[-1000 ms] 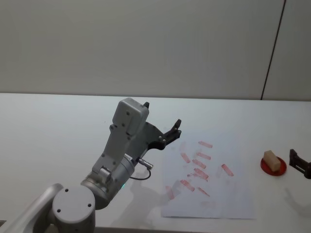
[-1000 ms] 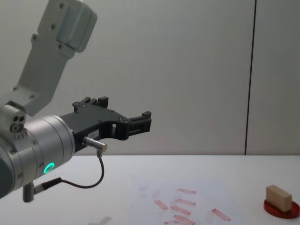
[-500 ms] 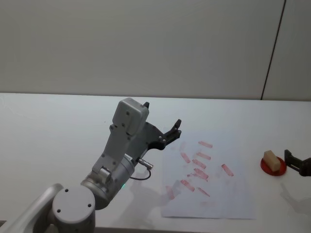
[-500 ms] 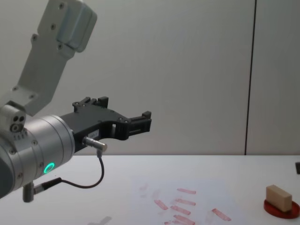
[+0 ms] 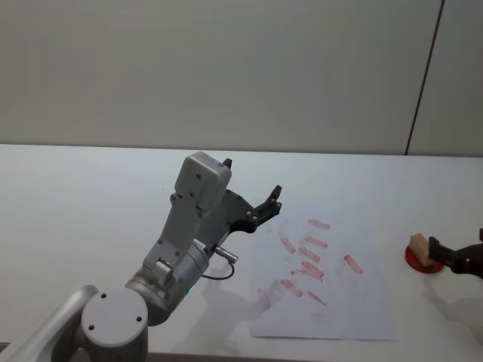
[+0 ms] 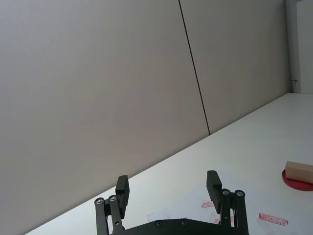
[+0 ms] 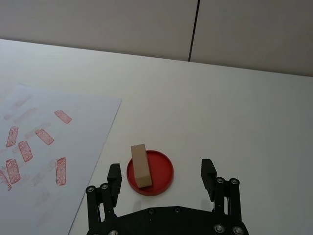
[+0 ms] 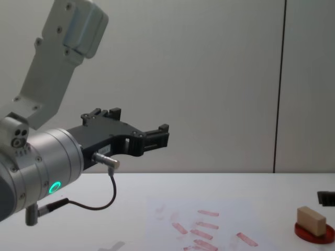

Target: Use the one hand to pick up the stamp and affix it onto the A4 paper.

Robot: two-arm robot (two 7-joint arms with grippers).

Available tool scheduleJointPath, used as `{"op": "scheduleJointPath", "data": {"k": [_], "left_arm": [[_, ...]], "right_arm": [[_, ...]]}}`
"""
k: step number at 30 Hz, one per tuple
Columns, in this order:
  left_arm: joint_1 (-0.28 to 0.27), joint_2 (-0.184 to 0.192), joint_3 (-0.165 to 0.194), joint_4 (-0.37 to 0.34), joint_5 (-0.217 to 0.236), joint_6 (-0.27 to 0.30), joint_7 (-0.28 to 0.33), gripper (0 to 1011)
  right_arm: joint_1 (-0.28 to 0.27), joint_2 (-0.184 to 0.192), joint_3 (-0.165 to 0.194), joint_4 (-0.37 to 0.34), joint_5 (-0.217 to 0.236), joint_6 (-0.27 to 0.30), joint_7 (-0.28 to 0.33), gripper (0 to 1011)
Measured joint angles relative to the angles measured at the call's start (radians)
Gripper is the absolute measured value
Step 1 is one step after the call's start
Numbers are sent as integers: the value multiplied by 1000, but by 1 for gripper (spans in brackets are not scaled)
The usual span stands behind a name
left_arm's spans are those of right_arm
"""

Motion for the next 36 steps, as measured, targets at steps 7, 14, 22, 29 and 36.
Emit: {"op": "scheduleJointPath", "data": {"k": [7, 14, 22, 29, 36], "left_arm": [[0, 0, 0, 0, 0, 0, 0, 1002], [0, 0, 0, 0, 0, 0, 0, 1002], [0, 0, 0, 0, 0, 0, 0, 1002], [0, 0, 0, 0, 0, 0, 0, 1002], [0, 0, 0, 0, 0, 0, 0, 1002]], "right_arm": [[31, -23, -7, 41, 5, 19, -1, 1001], [58, -42, -15, 78, 7, 38, 1, 1001], [83, -58, -23, 111, -6, 56, 11, 1001], [108, -72, -31, 144, -27, 69, 20, 1001], [130, -84, -37, 175, -44, 77, 25, 1001]]}}
